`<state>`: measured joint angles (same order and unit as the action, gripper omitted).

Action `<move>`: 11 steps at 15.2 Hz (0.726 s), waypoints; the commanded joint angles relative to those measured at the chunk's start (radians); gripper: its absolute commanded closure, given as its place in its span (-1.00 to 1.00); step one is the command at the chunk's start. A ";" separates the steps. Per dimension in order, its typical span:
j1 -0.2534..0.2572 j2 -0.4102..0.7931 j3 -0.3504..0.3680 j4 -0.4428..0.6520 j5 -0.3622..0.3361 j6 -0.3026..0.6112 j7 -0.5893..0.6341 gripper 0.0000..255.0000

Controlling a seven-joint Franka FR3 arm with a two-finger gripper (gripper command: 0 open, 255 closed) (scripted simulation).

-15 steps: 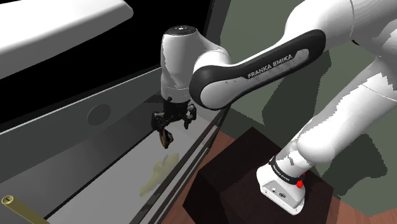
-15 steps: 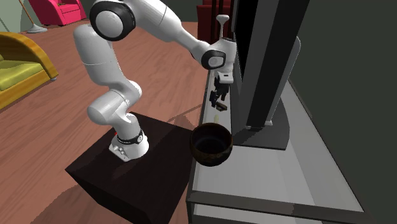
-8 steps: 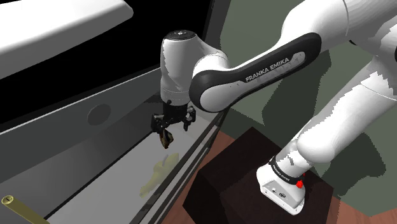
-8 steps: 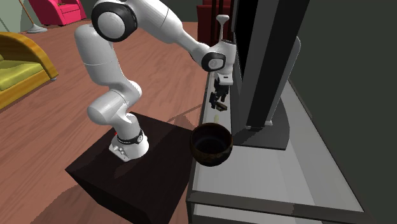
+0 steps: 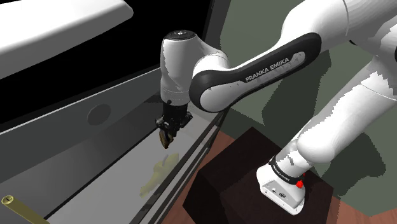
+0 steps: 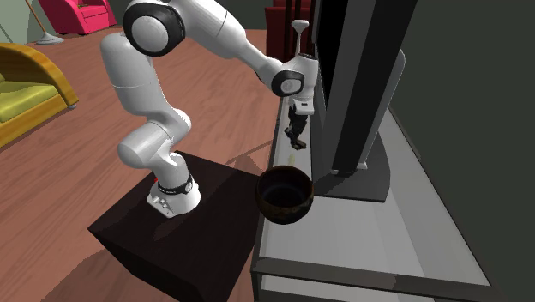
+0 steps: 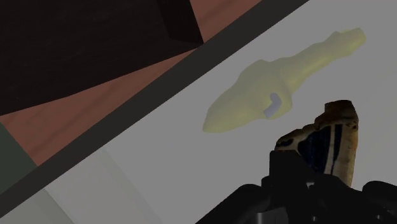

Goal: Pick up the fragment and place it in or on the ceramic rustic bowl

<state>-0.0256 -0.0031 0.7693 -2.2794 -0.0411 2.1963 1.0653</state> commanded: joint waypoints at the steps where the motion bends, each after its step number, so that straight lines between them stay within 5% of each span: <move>1: 0.000 0.000 0.000 0.000 0.000 0.000 0.000 1.00; 3: 0.000 0.000 0.000 0.000 0.000 0.000 0.000 1.00; 4: 0.000 0.000 0.000 0.000 0.000 0.000 0.000 -1.00; 7: -0.013 0.064 -0.017 0.085 0.004 -0.009 0.190 -1.00; 11: -0.007 0.101 -0.021 0.060 -0.029 0.042 0.214 -1.00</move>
<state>-0.0335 0.0678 0.7507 -2.2135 -0.0625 2.2286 1.2709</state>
